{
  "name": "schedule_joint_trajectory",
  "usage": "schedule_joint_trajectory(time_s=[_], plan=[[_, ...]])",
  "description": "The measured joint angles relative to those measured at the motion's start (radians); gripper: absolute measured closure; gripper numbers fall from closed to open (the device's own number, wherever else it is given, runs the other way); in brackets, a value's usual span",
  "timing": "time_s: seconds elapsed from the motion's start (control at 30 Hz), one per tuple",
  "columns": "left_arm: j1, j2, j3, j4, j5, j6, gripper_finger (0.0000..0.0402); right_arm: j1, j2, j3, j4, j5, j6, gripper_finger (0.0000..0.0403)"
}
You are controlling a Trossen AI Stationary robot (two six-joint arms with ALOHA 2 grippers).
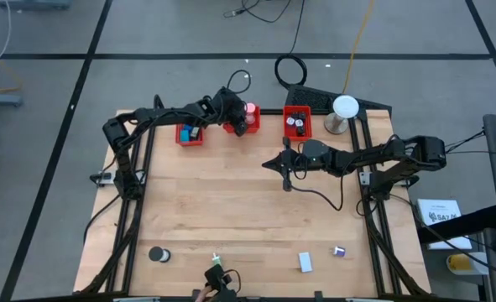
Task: Pick & Place Office items
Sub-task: Put the light orange hourglass into the middle orange basket
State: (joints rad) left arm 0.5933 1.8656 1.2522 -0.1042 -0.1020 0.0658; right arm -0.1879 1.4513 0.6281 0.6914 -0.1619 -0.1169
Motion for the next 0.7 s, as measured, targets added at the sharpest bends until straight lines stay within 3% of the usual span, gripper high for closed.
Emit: schedule_joint_trajectory(time_s=[0.7], plan=[[-0.006, 0.008, -0.001, 0.001, -0.003, -0.018, 0.0155, 0.0, 0.0, 0.0, 0.0, 0.0, 0.0, 0.0399]])
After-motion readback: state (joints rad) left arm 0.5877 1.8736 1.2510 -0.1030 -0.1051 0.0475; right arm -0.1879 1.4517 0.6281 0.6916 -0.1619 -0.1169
